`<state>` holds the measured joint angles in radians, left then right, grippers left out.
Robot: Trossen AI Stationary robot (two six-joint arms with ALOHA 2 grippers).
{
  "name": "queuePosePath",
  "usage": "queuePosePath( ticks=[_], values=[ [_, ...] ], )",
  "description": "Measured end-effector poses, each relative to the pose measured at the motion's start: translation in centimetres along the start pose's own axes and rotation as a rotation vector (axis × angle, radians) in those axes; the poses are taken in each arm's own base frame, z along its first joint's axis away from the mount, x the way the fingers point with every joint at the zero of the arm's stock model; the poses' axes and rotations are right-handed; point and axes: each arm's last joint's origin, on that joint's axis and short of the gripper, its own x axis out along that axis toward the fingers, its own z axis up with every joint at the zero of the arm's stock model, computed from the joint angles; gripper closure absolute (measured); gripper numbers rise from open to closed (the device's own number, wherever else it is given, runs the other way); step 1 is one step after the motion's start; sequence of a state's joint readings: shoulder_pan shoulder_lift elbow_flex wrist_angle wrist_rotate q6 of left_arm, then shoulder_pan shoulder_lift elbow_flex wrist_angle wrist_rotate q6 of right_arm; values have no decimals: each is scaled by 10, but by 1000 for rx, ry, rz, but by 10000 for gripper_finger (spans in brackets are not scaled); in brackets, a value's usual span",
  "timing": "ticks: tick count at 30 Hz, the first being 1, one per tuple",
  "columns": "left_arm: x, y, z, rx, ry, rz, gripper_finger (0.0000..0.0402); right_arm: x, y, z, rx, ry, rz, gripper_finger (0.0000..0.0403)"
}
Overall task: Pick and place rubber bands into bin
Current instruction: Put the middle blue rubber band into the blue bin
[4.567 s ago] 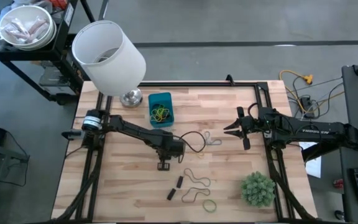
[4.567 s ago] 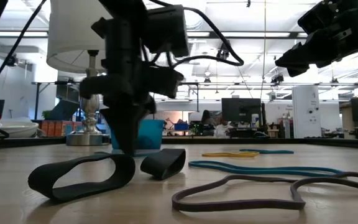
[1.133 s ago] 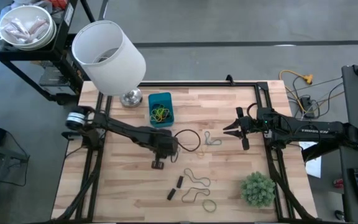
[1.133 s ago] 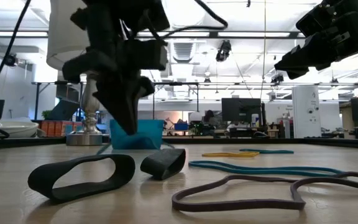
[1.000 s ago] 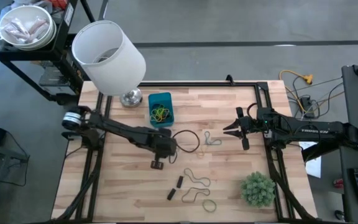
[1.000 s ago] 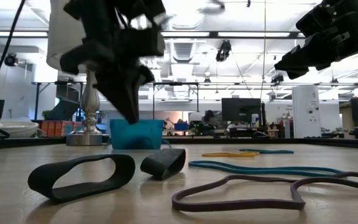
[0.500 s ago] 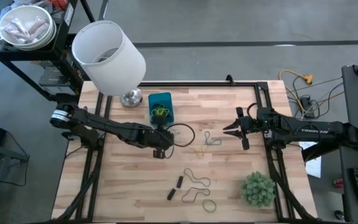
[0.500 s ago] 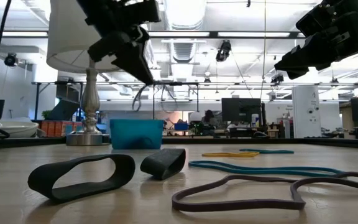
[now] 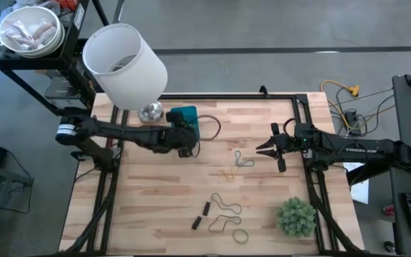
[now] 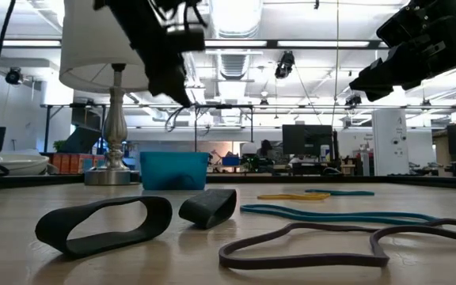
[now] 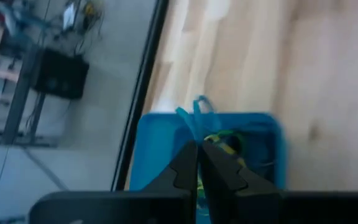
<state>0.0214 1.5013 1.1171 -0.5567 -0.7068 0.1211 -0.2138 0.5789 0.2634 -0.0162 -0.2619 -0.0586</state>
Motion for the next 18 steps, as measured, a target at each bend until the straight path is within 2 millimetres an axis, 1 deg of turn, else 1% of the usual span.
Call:
queuePosePath(
  ticks=[5, 9, 13, 18],
  values=[
    [22, 19, -11, -53, 69, -24, 401, 0, 0, 0, -4, 0, 0, 339],
    [35, 31, -19, -94, 102, -76, 401, 0, 0, 0, -5, 0, 0, 339],
    [41, 37, -23, -119, 117, -97, 401, 0, 0, 0, -5, 0, 0, 339],
    [43, 39, -22, -145, 99, -120, 402, 0, 0, 0, -11, 1, 0, 339]
  ],
)
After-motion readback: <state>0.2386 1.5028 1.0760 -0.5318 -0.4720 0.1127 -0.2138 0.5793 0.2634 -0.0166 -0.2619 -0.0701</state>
